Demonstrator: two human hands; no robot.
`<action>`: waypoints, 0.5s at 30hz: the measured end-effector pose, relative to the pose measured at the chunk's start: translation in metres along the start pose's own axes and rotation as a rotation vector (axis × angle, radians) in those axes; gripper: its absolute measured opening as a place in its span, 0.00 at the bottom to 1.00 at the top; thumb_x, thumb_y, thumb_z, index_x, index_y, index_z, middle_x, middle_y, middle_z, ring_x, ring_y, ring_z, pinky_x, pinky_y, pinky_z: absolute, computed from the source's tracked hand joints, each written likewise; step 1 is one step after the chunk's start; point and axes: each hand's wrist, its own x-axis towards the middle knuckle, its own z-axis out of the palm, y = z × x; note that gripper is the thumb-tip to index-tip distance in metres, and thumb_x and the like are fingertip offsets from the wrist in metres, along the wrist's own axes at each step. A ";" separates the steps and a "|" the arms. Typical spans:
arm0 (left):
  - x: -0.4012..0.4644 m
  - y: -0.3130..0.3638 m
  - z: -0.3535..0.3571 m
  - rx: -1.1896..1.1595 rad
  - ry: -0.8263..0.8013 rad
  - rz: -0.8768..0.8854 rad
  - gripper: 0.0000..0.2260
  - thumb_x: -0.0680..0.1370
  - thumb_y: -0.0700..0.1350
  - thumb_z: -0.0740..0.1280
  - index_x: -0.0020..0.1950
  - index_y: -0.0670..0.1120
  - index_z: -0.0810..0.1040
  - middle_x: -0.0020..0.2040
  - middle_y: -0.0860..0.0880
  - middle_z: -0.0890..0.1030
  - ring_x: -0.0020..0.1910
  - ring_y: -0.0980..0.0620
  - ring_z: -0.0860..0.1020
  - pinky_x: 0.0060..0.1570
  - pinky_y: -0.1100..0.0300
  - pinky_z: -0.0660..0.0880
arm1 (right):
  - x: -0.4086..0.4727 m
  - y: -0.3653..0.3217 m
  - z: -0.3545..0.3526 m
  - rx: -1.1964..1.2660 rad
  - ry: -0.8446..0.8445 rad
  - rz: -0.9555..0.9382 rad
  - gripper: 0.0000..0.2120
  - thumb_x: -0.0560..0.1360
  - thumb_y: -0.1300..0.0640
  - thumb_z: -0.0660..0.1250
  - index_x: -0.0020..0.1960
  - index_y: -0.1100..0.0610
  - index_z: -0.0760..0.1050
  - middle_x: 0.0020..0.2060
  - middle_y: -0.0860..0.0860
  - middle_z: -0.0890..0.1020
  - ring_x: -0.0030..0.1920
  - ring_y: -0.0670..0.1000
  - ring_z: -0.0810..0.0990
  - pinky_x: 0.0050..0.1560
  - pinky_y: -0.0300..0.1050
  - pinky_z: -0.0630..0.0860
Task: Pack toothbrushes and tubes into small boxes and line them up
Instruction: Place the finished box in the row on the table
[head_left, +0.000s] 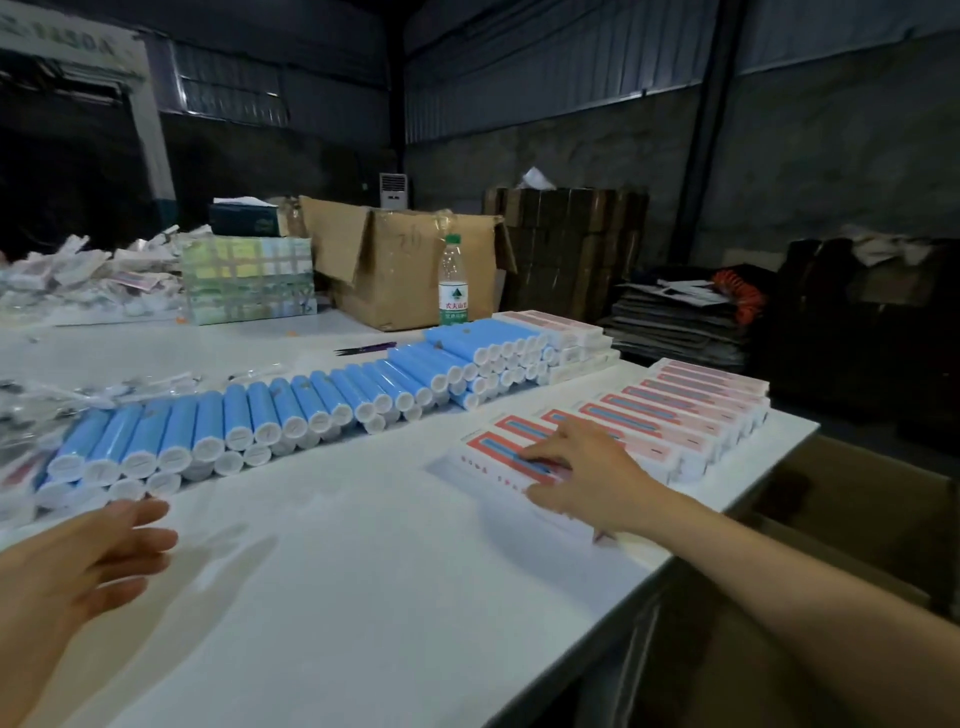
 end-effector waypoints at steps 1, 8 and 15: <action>-0.003 0.000 0.003 0.023 0.009 0.009 0.12 0.83 0.48 0.55 0.52 0.44 0.76 0.33 0.46 0.80 0.36 0.48 0.74 0.36 0.58 0.67 | -0.001 0.001 -0.001 -0.004 -0.015 -0.003 0.22 0.74 0.43 0.65 0.67 0.42 0.71 0.55 0.48 0.72 0.53 0.48 0.69 0.51 0.42 0.68; -0.066 0.002 0.024 0.161 -0.014 0.319 0.07 0.77 0.42 0.67 0.42 0.48 0.83 0.36 0.50 0.84 0.41 0.49 0.80 0.42 0.63 0.73 | 0.018 -0.044 -0.019 -0.026 0.126 -0.086 0.13 0.75 0.45 0.65 0.58 0.46 0.78 0.50 0.44 0.71 0.48 0.46 0.71 0.52 0.44 0.70; -0.067 -0.002 0.020 0.210 -0.062 0.380 0.11 0.77 0.39 0.65 0.37 0.48 0.82 0.30 0.54 0.80 0.30 0.59 0.75 0.36 0.68 0.71 | 0.049 -0.193 0.052 0.245 -0.008 -0.467 0.08 0.75 0.57 0.65 0.42 0.55 0.81 0.39 0.47 0.81 0.41 0.45 0.76 0.46 0.45 0.73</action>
